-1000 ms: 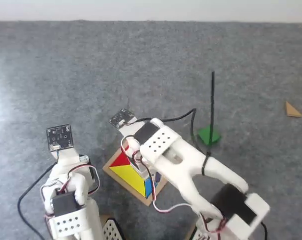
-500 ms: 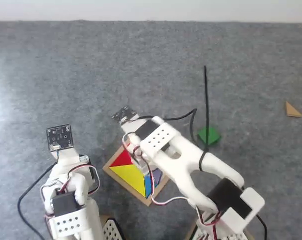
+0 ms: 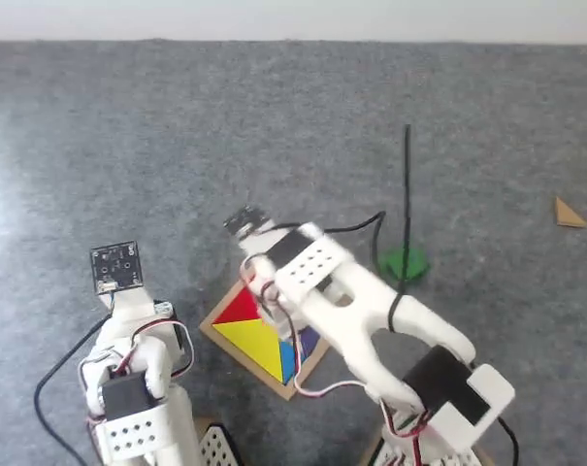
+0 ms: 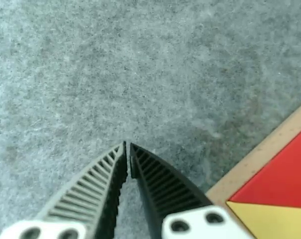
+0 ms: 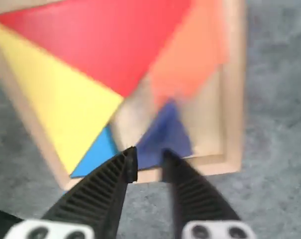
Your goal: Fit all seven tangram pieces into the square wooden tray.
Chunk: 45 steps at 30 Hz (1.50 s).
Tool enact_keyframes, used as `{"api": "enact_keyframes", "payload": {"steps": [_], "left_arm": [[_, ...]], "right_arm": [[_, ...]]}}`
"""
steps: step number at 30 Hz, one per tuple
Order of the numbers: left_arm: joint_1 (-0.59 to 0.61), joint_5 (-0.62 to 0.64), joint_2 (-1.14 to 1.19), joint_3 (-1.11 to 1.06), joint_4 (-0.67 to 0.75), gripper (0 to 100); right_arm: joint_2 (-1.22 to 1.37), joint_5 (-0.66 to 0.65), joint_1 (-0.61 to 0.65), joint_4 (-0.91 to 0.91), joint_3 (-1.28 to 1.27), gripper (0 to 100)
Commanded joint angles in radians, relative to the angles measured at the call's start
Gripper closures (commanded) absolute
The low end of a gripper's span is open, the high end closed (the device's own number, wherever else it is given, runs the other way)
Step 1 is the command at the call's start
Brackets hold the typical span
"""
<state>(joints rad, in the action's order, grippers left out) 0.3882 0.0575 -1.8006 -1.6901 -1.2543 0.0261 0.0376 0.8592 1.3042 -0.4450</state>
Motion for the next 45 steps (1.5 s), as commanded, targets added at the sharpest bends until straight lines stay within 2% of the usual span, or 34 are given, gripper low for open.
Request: {"api": "enact_keyframes", "payload": {"steps": [1,4,11,14,16,21,24,30,36,41,45], "left_arm": [[0.003,-0.005,-0.018,0.007,-0.008,99],[0.003,-0.005,-0.018,0.007,-0.008,99],[0.003,-0.005,-0.018,0.007,-0.008,99],[0.003,-0.005,-0.018,0.007,-0.008,99],[0.003,-0.005,-0.018,0.007,-0.008,99],[0.003,-0.005,-0.018,0.007,-0.008,99],[0.003,-0.005,-0.018,0.007,-0.008,99],[0.003,-0.005,-0.018,0.007,-0.008,99],[0.003,-0.005,-0.018,0.007,-0.008,99],[0.003,-0.005,-0.018,0.007,-0.008,99],[0.003,-0.005,-0.018,0.007,-0.008,99]], "right_arm": [[-0.018,0.0,0.033,0.012,0.02,74.5],[-0.016,0.008,0.028,-0.021,0.018,69.0],[0.062,-0.002,0.028,-0.156,-0.034,68.7],[0.12,-0.002,0.035,-0.156,-0.041,69.8],[0.131,-0.002,0.03,-0.151,-0.035,74.9],[0.133,-0.003,0.027,-0.15,-0.035,99.1],[0.131,-0.003,0.007,-0.128,-0.034,96.6],[0.085,-0.003,-0.036,-0.11,-0.032,99.1],[-0.077,-0.081,-0.038,-0.016,-0.032,99.1],[-0.22,-0.084,-0.045,0.053,-0.032,99.1],[-0.285,-0.141,-0.134,0.058,-0.031,99.1]]}}
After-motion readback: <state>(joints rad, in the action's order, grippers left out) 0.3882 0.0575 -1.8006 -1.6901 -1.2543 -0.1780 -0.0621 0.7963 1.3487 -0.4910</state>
